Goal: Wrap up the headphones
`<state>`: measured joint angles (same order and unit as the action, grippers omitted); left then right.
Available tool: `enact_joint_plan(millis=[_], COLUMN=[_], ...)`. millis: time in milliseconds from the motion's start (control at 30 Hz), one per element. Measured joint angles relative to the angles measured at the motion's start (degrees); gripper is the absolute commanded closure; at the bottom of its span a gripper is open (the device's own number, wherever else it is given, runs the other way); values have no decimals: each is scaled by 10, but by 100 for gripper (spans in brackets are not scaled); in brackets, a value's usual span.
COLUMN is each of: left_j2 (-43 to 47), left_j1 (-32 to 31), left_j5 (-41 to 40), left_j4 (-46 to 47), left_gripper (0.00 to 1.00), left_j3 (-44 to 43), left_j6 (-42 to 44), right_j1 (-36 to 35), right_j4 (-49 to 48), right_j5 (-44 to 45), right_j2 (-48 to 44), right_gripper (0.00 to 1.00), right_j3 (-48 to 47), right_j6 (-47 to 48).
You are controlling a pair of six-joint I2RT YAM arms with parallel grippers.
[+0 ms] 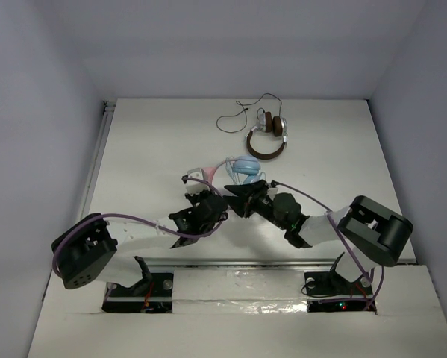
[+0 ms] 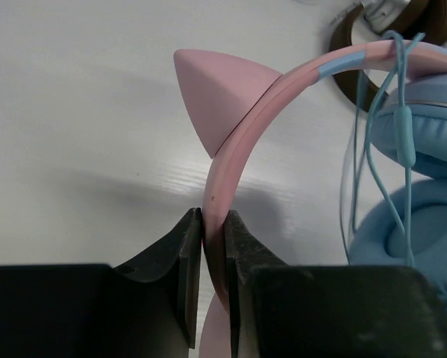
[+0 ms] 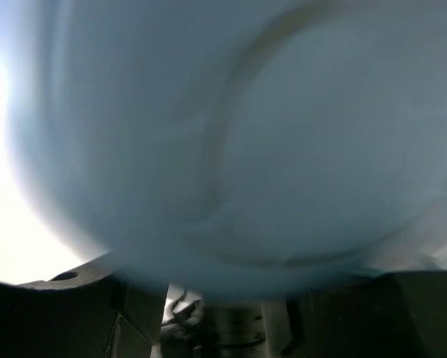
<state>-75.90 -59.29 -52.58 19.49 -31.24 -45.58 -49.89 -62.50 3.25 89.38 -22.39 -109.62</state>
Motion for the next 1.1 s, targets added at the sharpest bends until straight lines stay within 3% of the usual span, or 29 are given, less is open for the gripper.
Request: enact_joint_plan(millis=[200,433,700,900,1100], left_j2=[3,19,21,23,37], left_j1=[-8,-8,-10,-12,-9], left_j5=[26,31,85,120,131], left_j4=[-12,-22,-30,-36,-50], left_gripper=[100,100,100,100,100], left_j3=[0,0,0,0,-8], left_j6=[0,3,12,19,30], right_j1=[0,0,0,0,0], right_j4=[-62,-37,45,134,274], right_j5=[-9,-12,28,50,88], right_j2=[2,-17,-165,-266,-362], right_gripper=[46,46,46,29,24], right_j3=[-1,1,2,-16,-67], right_j6=[-25,-17,38,101,210])
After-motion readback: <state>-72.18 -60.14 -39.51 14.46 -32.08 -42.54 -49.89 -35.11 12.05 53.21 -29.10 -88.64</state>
